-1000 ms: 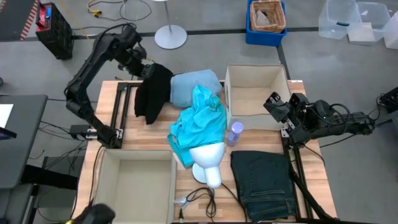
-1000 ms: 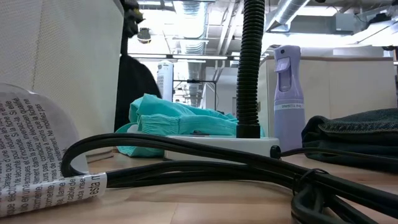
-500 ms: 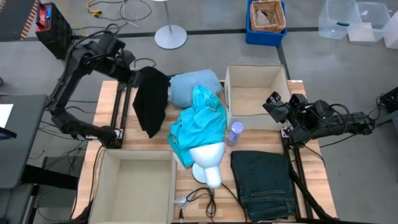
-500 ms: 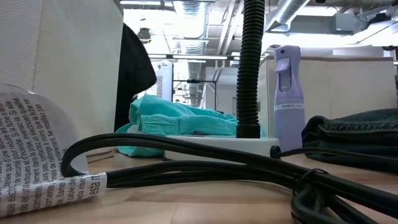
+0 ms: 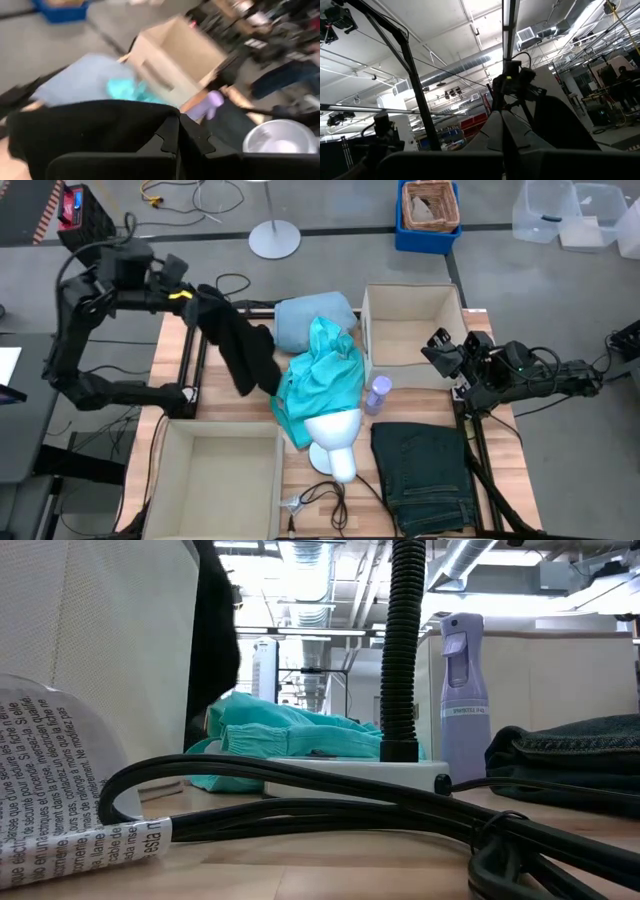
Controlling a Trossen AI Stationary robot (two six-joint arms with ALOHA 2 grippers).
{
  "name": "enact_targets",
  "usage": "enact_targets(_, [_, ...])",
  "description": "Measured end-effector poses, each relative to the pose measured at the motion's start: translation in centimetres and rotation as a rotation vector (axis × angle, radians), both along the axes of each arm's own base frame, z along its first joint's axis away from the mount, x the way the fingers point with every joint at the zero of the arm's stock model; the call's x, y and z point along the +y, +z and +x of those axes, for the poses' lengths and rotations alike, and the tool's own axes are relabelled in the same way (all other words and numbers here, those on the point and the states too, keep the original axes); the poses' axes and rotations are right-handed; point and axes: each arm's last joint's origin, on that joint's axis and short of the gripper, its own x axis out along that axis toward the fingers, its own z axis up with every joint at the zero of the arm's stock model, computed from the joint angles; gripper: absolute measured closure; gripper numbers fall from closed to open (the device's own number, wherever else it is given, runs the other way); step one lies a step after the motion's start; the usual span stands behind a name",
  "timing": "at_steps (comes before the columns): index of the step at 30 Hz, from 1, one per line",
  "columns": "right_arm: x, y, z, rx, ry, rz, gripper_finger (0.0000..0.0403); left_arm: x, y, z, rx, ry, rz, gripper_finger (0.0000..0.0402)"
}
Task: Sort clothes
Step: Put the black jeans into the bottom laundry organizer
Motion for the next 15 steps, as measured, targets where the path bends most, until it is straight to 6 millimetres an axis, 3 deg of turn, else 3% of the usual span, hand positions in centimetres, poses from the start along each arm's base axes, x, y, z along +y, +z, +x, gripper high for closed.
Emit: enact_targets(15, [0.0,-0.1,0.1,0.01,0.0,0.0,0.0394,-4.0,4.2,-2.0,-0.389,-0.353,0.292,0.0401])
